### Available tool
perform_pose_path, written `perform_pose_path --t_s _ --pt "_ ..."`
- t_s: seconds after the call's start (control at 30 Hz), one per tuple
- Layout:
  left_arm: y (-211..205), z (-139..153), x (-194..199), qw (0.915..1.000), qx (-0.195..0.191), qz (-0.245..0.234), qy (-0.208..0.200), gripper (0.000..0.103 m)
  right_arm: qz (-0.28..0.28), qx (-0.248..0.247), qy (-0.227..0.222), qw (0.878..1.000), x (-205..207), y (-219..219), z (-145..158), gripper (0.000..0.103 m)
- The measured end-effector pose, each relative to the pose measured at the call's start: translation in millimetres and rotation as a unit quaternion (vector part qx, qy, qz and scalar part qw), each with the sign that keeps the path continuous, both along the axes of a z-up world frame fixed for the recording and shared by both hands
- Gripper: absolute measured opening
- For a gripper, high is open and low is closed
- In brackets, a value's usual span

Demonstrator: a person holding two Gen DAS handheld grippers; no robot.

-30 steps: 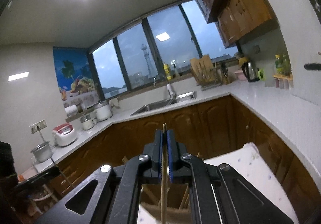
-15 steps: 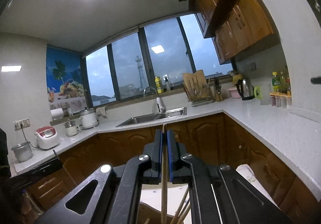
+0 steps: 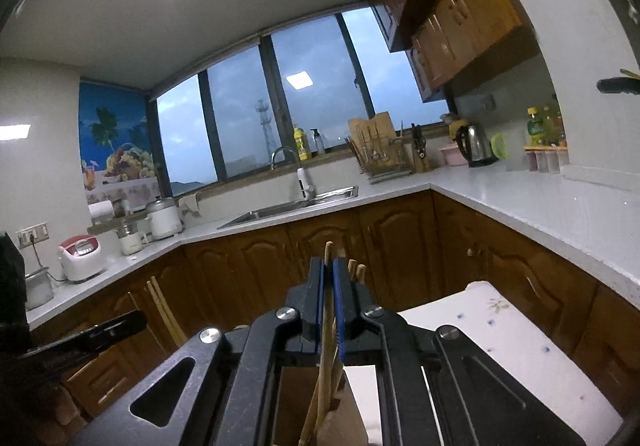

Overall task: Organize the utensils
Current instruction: 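Lower the metal chopsticks into the holder and open both grippers, then withdraw both open grippers from the holder back over the fork and spoon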

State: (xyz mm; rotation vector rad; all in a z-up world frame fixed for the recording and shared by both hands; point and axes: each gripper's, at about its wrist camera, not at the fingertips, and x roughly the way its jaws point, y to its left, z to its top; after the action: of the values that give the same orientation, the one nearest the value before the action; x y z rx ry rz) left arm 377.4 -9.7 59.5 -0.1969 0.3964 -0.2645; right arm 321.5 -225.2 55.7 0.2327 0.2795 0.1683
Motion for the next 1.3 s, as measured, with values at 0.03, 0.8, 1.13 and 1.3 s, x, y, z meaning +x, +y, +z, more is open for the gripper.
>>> perform_pose_path --t_s 0.03,0.8,1.13,1.3 --pt "-1 1 4 1.0 -0.004 -0.001 0.003 0.002 -0.001 -0.001 0.005 1.0 1 -1 1 0.005" --pt "13 9 -35 0.9999 0.008 0.013 0.004 0.061 0.025 0.043 0.051 0.997 5 -20 0 0.08" --pt "27 6 -95 0.999 0.006 0.044 0.004 0.098 0.034 0.06 0.053 0.996 -31 -34 12 0.102" --pt "33 9 -126 0.9987 0.013 0.049 0.004 0.102 0.047 0.06 0.058 0.995 -56 -32 15 0.102"
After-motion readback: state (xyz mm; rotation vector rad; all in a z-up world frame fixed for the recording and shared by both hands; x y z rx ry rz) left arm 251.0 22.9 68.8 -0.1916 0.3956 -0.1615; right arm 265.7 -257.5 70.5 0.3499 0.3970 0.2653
